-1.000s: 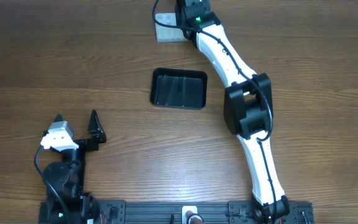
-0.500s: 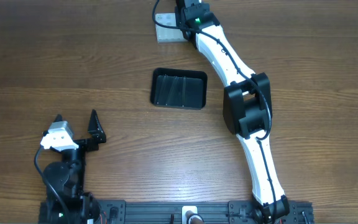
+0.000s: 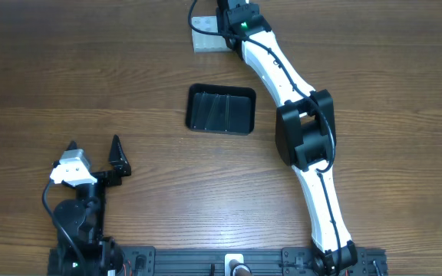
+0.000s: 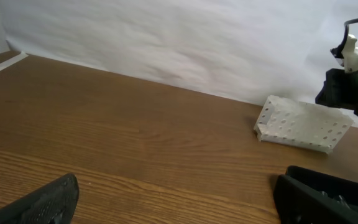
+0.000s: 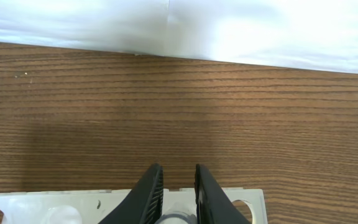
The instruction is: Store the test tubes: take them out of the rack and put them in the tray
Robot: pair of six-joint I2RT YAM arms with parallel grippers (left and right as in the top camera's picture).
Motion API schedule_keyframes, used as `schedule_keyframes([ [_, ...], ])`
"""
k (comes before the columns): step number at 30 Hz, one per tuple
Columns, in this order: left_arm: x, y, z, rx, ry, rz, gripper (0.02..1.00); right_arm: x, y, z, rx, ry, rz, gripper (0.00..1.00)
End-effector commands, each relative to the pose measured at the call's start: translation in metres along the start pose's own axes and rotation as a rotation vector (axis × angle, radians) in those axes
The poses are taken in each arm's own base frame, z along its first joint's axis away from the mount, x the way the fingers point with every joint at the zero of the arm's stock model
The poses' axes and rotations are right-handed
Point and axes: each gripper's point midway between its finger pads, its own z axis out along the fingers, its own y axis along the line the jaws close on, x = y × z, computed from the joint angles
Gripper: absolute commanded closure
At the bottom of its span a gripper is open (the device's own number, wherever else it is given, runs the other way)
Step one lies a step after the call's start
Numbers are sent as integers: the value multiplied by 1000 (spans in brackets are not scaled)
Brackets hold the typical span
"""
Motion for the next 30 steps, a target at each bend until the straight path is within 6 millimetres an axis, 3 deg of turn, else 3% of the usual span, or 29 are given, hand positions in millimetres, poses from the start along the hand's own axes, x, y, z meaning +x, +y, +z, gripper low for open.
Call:
schedule_keyframes([
  [1,1,-1,0,7,0,14,20,-43,-5,-37,-10,-87,29,833],
  [12,1,-1,0,7,0,14,20,-84,1,-92,-47,-173,45,836],
  [18,1,-1,0,7,0,14,23,-96,4,-135,-68,-176,32,838],
  [23,1,-1,0,7,0,14,23,-86,3,-170,-80,-106,76,840],
  [30,1,-1,0,7,0,14,20,-43,11,-203,-135,91,136,875],
])
